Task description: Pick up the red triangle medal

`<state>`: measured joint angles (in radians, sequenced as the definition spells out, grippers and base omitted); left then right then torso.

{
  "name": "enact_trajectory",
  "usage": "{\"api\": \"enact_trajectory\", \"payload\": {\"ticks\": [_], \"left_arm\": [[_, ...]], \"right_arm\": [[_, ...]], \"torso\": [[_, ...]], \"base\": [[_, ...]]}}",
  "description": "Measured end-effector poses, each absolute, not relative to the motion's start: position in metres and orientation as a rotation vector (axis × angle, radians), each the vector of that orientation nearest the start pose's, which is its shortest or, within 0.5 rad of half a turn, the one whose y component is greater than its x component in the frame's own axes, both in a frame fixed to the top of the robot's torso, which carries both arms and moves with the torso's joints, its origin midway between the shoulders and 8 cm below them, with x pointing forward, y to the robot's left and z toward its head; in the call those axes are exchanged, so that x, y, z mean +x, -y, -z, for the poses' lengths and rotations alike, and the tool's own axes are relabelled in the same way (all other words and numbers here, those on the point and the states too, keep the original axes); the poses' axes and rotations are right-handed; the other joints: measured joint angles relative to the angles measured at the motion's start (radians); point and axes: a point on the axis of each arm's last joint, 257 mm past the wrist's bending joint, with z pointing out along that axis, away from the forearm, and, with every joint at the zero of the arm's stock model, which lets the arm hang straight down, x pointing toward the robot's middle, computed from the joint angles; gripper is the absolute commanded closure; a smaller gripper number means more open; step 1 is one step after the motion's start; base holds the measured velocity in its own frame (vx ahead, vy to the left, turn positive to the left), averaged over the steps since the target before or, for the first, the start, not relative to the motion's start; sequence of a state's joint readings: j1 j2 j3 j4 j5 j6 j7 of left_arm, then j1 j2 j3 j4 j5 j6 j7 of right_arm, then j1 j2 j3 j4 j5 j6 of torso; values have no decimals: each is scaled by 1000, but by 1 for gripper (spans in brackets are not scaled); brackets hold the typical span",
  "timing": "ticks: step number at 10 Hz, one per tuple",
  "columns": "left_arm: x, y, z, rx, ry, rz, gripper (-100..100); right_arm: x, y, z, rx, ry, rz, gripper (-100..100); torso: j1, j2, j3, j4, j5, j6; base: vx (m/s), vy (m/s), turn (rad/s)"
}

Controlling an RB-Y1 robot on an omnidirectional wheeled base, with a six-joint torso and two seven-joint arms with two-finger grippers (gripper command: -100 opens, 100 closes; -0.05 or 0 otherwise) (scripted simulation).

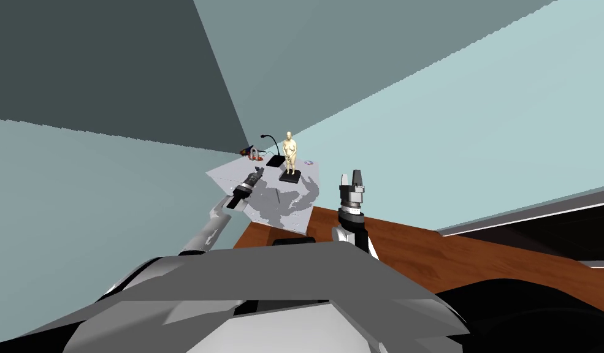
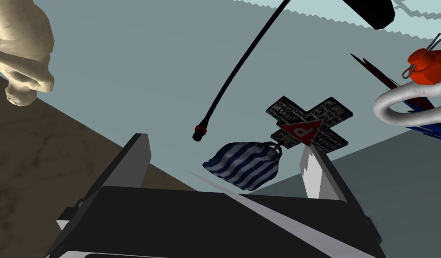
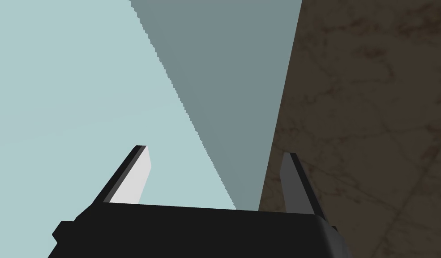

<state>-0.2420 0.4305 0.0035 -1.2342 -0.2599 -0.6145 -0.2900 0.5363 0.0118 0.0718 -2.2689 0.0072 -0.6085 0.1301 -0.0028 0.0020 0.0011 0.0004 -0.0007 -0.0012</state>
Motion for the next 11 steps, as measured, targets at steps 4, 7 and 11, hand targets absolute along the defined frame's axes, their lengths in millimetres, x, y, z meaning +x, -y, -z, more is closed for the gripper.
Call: {"api": "enact_trajectory", "payload": {"ticks": [4,7,11], "left_arm": [[592,-277,98,-93,-1208,782,-100],[605,-279,94,-85,-1209,789,-100],[621,-285,94,-88,-1221,787,-100]], "right_arm": [[328,258,-28,573,-590,-1249,0],[328,258,-28,573,-590,-1249,0],[328,258,-28,573,-590,-1249,0]], "torso": [[-1,0,0,0,0,0],[-1,0,0,0,0,0],[0,-1,0,0,0,0]], "base": [[-17,-28,37],[-30,-28,52],[-26,-28,63]]}}
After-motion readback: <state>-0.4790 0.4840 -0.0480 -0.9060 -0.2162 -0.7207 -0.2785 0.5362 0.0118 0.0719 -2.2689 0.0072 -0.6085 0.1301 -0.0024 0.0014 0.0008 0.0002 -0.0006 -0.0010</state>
